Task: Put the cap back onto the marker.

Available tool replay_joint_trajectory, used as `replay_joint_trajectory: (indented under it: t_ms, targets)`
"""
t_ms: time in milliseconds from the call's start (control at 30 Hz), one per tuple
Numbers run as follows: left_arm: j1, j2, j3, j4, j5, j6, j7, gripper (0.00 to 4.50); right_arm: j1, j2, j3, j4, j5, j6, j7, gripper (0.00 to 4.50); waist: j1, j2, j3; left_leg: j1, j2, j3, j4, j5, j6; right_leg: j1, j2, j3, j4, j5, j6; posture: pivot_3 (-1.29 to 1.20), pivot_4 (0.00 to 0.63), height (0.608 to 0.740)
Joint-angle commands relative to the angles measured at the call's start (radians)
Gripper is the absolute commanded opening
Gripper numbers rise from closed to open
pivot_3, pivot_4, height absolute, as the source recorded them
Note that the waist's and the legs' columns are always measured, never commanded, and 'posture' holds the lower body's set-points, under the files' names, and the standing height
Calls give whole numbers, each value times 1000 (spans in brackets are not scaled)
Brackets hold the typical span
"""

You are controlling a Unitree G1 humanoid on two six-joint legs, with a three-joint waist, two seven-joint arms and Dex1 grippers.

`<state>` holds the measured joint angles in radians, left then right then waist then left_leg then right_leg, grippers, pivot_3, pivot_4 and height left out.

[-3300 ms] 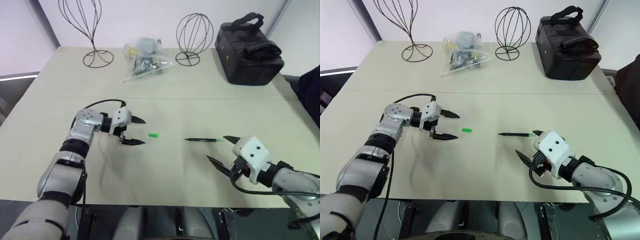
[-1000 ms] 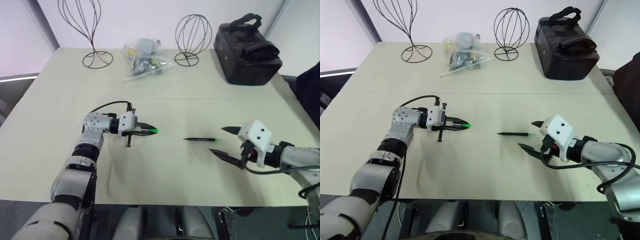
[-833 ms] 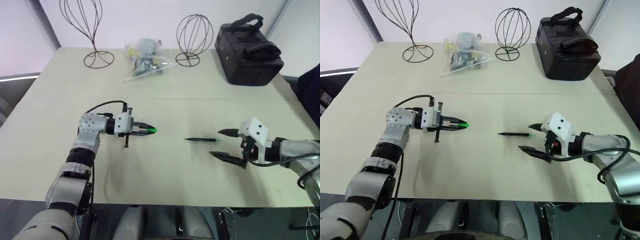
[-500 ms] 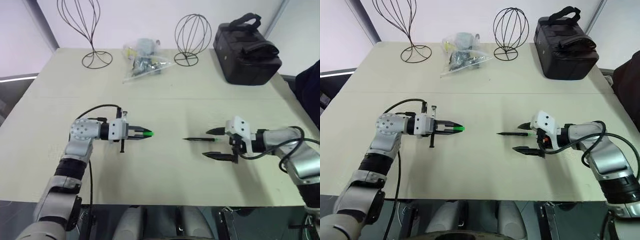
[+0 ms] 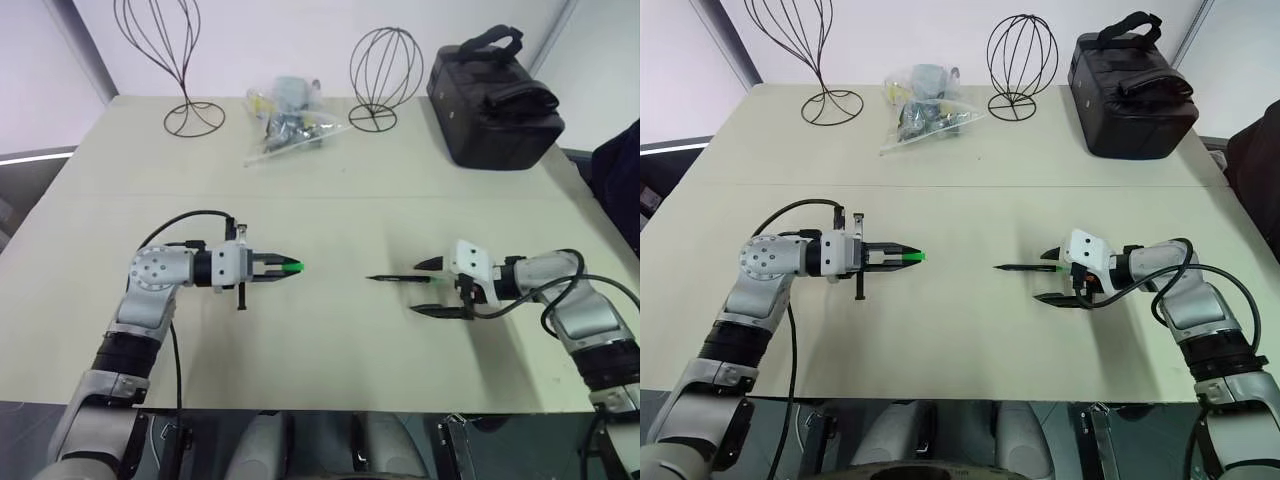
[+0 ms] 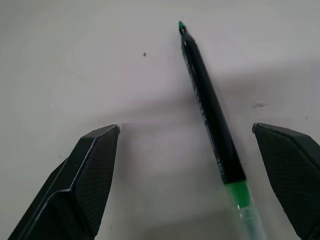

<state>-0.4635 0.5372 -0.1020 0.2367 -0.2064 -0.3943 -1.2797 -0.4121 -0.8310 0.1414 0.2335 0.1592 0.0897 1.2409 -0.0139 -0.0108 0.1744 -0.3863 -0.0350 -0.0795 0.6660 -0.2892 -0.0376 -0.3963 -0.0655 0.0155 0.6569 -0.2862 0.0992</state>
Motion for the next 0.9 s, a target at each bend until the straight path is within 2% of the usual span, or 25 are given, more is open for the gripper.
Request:
replay_joint_trajectory:
  t_ms: [33, 367, 467, 667, 700, 900]
  targets:
    - [5, 8, 2, -41, -12, 6, 23, 88, -47, 13, -15, 53, -12, -45, -1, 4381, -1, 0, 0, 0, 0, 0, 0, 0, 0, 0, 0, 0, 0, 0, 0, 0, 150, 740]
    - [16, 14, 0, -60, -10, 13, 48, 88, -96, 40, -14, 207, -45, -123, -12, 4381, 1, 0, 0, 0, 0, 0, 0, 0, 0, 0, 0, 0, 0, 0, 0, 0, 150, 740]
    - [18, 17, -2, -61, -11, 12, 52, 0, -100, 45, -10, 232, -53, -139, -12, 3500, 1, 0, 0, 0, 0, 0, 0, 0, 0, 0, 0, 0, 0, 0, 0, 0, 150, 740]
    - [14, 13, -4, -57, -9, 13, 58, 0, -95, 54, -8, 251, -59, -153, -11, 403, 0, 0, 0, 1, 0, 1, 0, 0, 0, 1, 0, 0, 0, 0, 0, 0, 150, 740]
    - [13, 12, -4, -55, -8, 13, 58, 0, -93, 54, -7, 251, -60, -155, -12, 57, 0, 0, 0, 1, 0, 1, 0, 0, 0, 1, 0, 0, 0, 0, 0, 0, 150, 740]
    - [4, 9, -6, -45, -6, 7, 63, 0, -68, 55, -10, 230, -49, -135, -7, 57, 0, 0, 0, 1, 0, 0, 0, 0, 0, 1, 0, 0, 0, 0, 0, 0, 150, 740]
